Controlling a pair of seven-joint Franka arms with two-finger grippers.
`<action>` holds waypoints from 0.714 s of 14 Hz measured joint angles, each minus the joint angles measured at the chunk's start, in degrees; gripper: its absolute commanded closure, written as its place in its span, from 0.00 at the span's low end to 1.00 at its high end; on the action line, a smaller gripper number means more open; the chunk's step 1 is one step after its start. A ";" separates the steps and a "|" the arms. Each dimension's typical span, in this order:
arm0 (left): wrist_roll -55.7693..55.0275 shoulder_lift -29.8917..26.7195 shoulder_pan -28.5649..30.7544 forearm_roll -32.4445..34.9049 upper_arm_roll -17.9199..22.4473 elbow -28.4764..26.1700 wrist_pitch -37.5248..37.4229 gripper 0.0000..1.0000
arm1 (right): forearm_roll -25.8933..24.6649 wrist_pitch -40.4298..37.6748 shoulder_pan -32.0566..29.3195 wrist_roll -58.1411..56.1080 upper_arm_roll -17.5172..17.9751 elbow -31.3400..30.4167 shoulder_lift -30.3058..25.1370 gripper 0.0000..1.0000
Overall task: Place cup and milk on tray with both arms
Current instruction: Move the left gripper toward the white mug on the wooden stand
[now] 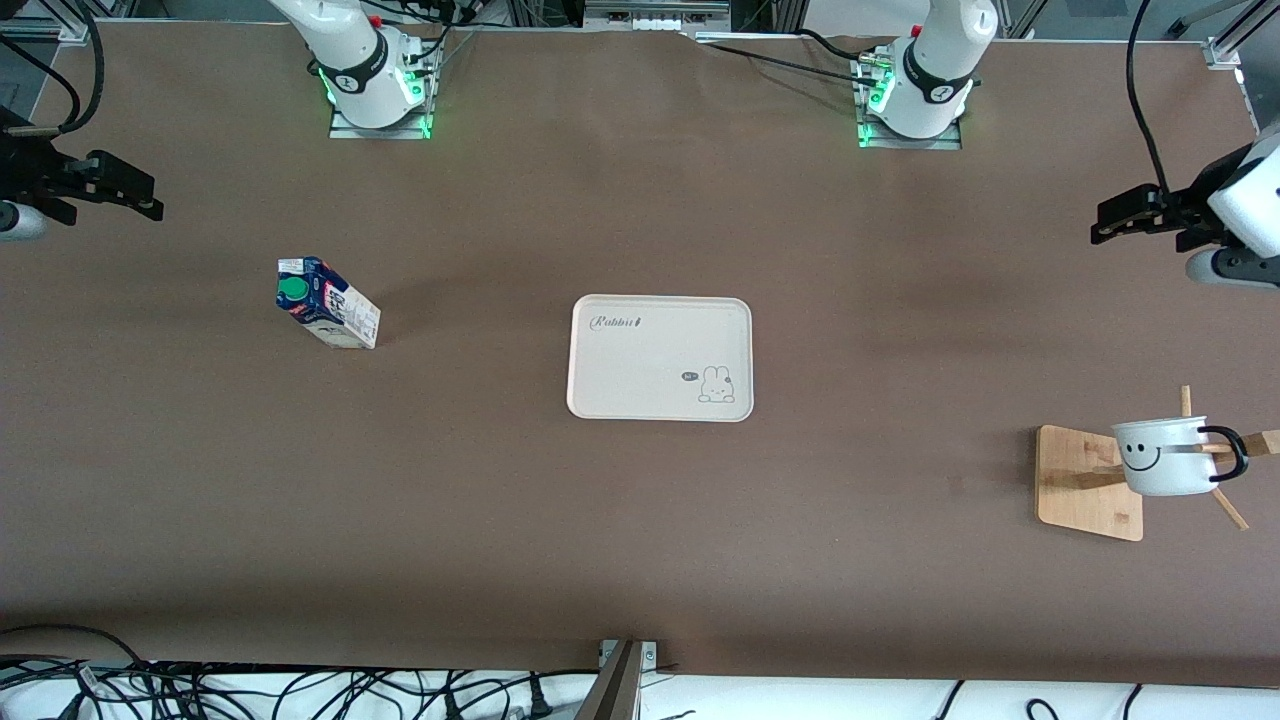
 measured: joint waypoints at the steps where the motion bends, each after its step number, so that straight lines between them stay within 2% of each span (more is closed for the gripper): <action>1: 0.00 0.54 -0.01 0.00 -0.07 0.02 0.04 0.00 | 0.00 0.00 0.00 0.00 -0.01 0.00 0.00 0.00; 4: 0.00 1.56 -0.03 -0.22 -0.11 0.06 0.06 0.00 | 0.00 0.00 -0.01 0.00 -0.05 0.00 0.00 0.00; 8: 0.00 2.59 -0.60 -4.23 -0.29 0.08 0.05 0.00 | 0.00 0.00 -0.02 0.00 -0.06 0.00 0.00 0.00; 10: 0.00 3.70 -0.59 -4.55 -0.26 0.06 2.22 0.00 | 0.00 0.00 -0.02 0.00 -0.06 0.00 0.00 0.00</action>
